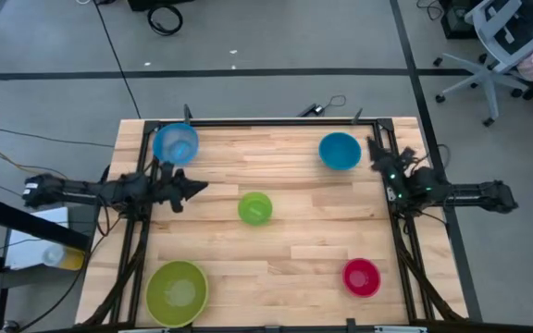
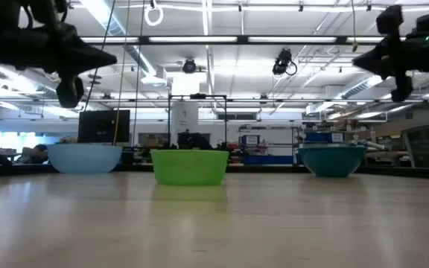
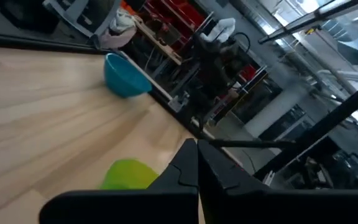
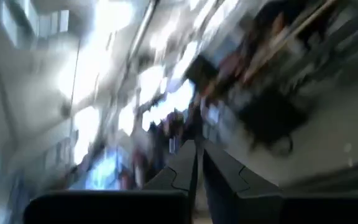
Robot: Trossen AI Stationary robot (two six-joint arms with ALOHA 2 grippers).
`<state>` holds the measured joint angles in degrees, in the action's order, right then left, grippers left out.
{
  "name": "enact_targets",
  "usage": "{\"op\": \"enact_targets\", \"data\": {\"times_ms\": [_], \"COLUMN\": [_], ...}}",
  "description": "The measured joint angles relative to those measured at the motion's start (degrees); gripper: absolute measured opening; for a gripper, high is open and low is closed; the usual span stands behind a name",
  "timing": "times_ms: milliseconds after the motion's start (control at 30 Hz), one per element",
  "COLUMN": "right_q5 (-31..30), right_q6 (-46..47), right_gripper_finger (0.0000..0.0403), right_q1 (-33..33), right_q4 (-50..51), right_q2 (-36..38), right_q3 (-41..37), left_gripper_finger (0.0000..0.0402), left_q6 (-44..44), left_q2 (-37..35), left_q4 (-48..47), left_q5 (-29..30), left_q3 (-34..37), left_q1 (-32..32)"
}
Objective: Nest bowls inside each other
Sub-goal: Stack the light blue bowl on top of the green bowl
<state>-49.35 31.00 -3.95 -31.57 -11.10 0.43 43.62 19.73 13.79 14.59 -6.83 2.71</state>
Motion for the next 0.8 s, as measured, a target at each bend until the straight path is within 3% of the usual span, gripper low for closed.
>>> {"op": "enact_targets", "data": {"times_ms": [167,333,533,700,800], "right_q5": [13.46,15.43,17.97,18.27,22.82], "right_q6": [13.04,15.73,11.05,9.92,9.38], "right_gripper_finger": [0.0029,0.0010,0.0007,0.0008,0.0009], "right_q1": [-1.62,-4.43,-9.70,-13.82,-15.72], "right_q4": [19.00,22.47,27.77,32.68,32.47], "right_q2": [-7.40,-18.85,-34.43,-46.26,-51.08], "right_q3": [2.18,7.34,19.79,29.66,34.49], "left_gripper_finger": [0.0000,0.0000,0.0000,0.0000,0.0000], "left_q6": [5.76,5.01,4.00,2.28,0.99], "left_q2": [3.89,6.25,11.18,16.44,20.22], "left_q4": [-1.82,-18.27,-38.45,-45.22,-45.13], "left_q5": [6.20,6.35,6.58,6.51,3.44], "left_q3": [-6.49,-15.27,-24.28,-26.74,-26.82], "left_q1": [-2.42,-7.95,-16.80,-24.29,-28.66]}}
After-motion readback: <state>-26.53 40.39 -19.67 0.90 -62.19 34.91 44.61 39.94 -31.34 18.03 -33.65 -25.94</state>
